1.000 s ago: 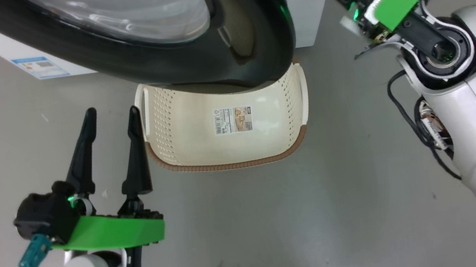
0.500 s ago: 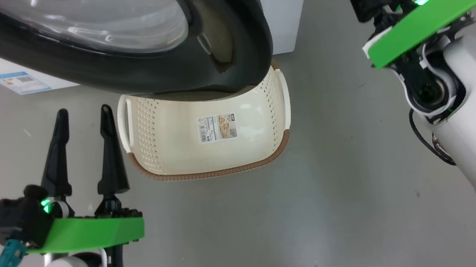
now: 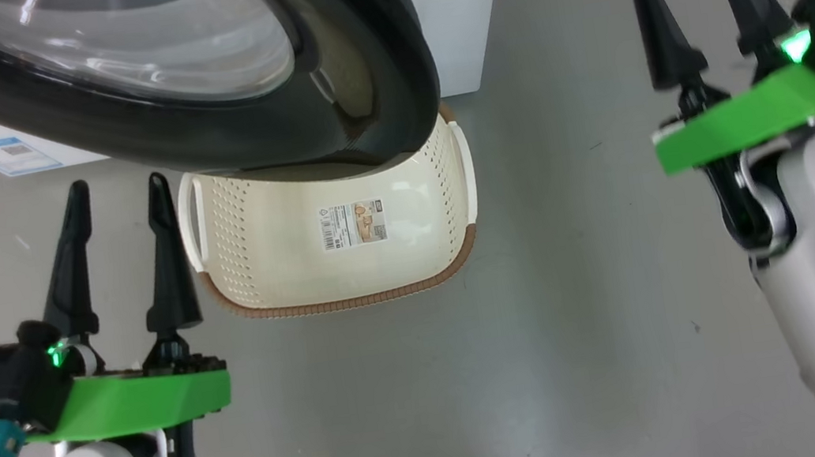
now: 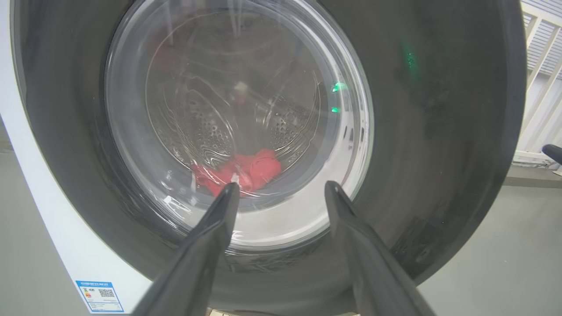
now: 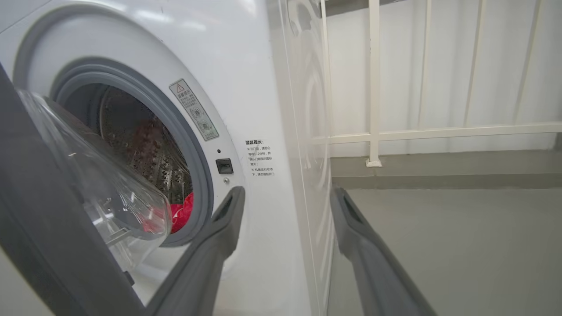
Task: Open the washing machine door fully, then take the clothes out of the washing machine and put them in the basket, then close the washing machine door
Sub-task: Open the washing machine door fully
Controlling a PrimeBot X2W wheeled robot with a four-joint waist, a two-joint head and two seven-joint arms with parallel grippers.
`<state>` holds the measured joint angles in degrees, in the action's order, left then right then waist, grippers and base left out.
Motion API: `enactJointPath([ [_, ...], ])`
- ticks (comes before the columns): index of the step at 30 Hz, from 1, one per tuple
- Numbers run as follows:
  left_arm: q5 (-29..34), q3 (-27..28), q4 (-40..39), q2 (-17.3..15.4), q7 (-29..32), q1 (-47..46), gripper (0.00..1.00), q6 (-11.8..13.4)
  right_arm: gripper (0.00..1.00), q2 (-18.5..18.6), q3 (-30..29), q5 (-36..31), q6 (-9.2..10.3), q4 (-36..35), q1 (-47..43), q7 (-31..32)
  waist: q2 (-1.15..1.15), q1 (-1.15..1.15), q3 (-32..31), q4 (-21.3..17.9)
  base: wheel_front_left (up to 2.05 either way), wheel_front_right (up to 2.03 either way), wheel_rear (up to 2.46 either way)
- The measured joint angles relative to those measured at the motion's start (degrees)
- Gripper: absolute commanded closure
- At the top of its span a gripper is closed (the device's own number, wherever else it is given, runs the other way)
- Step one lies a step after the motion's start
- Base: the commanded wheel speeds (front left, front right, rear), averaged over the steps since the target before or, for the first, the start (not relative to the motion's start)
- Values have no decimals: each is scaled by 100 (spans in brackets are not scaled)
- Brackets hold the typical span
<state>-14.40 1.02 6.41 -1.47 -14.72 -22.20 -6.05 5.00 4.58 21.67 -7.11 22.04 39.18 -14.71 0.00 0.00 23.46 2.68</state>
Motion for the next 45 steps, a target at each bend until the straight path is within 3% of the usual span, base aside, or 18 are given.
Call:
enactJointPath([
  [6, 46, 86, -92, -1, 0, 5, 0, 55, 0, -133, -331, -599, 0, -469, -485, 0, 0, 0, 21, -45, 0, 0, 0],
  [13, 74, 25, -235, -1, 0, 169, 0, 108, 0, -145, -399, -798, 0, -1176, -893, -1, 0, 0, 10, -51, 0, 0, 0],
  [26, 70, 7, -514, -5, 0, 362, 0, 158, 0, -168, -415, -865, 0, -1820, -1785, 0, 0, 0, -33, -64, 0, 0, 0],
  [45, 71, 1, -581, -8, 0, 436, 0, 203, 0, -177, -249, -929, 0, -1989, -2157, 0, 0, 0, -55, -43, 0, 0, 0],
])
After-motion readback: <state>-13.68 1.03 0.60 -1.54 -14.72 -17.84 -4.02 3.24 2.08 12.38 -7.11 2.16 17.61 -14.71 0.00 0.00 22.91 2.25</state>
